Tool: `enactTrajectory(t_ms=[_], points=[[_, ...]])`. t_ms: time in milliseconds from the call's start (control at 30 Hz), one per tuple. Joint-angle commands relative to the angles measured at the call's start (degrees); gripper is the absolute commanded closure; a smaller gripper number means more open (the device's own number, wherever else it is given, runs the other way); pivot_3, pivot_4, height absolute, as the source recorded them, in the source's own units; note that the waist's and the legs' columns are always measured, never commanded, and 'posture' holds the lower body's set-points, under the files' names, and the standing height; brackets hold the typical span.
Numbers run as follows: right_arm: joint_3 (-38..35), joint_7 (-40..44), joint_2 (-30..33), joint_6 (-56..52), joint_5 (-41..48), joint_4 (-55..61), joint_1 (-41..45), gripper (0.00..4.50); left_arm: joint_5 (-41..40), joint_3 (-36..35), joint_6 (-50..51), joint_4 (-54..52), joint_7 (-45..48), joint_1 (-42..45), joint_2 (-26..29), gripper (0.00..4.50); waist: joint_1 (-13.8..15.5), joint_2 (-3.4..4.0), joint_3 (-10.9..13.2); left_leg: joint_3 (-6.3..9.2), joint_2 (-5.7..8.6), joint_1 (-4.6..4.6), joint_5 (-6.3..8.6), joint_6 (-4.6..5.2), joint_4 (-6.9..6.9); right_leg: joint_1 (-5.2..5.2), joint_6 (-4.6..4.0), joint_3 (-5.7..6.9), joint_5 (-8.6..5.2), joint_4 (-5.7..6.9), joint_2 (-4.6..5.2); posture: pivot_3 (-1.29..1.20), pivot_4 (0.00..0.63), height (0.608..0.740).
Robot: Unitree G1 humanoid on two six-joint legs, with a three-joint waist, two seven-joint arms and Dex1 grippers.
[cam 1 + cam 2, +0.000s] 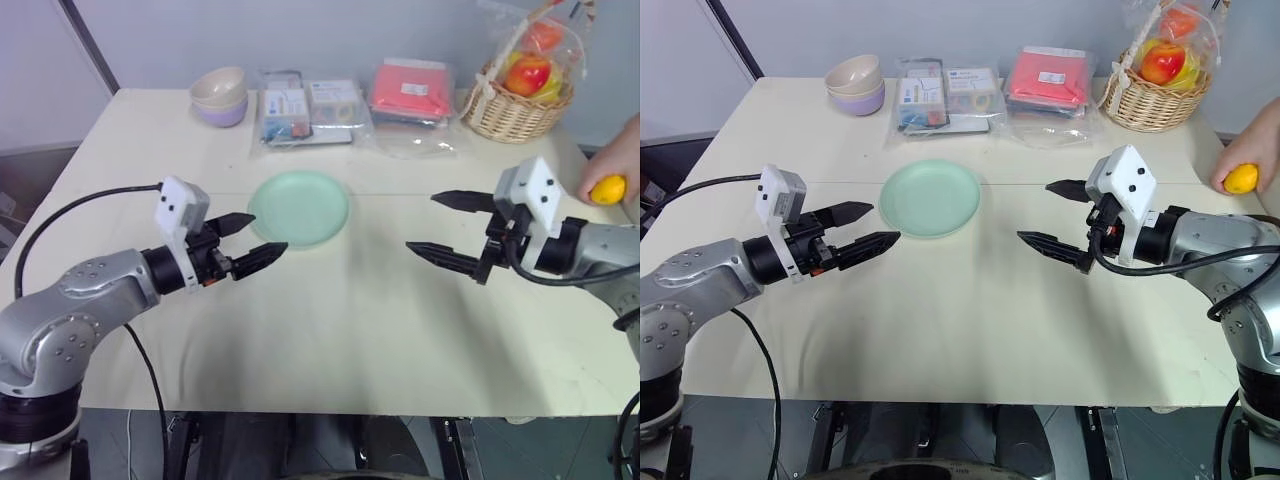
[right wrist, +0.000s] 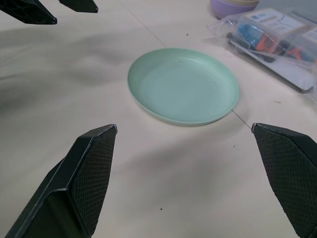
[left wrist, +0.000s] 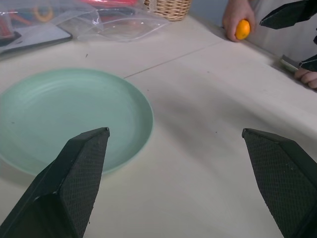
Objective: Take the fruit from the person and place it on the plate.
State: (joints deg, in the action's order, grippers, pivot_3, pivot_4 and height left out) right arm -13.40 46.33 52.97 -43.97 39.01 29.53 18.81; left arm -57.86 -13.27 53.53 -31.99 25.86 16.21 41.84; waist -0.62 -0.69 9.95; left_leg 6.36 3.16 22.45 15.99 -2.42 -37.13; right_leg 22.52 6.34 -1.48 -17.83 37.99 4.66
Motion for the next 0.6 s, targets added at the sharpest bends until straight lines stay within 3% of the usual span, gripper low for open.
enactTrajectory(t_ms=[33, 600], points=[[-0.5, 0.0, 0.4, 1.2, -0.2, 0.5, 1.0, 0.05, 0.9, -1.8, -1.8, -1.3, -0.4, 0.6, 0.4, 0.00, 0.0, 0.00, 0.0, 0.00, 0.00, 0.00, 0.00, 0.00, 0.00, 0.00, 0.00, 0.00, 0.00, 0.00, 0.00, 0.00, 0.150, 0.740], [-0.5, -0.1, 0.1, 1.6, -1.0, 0.2, 0.1, 0.05, 0.4, -3.1, -1.8, -0.8, -1.2, 0.4, 0.4, 0.00, 0.0, 0.00, 0.0, 0.00, 0.00, 0.00, 0.00, 0.00, 0.00, 0.00, 0.00, 0.00, 0.00, 0.00, -0.01, 0.00, 0.150, 0.740]])
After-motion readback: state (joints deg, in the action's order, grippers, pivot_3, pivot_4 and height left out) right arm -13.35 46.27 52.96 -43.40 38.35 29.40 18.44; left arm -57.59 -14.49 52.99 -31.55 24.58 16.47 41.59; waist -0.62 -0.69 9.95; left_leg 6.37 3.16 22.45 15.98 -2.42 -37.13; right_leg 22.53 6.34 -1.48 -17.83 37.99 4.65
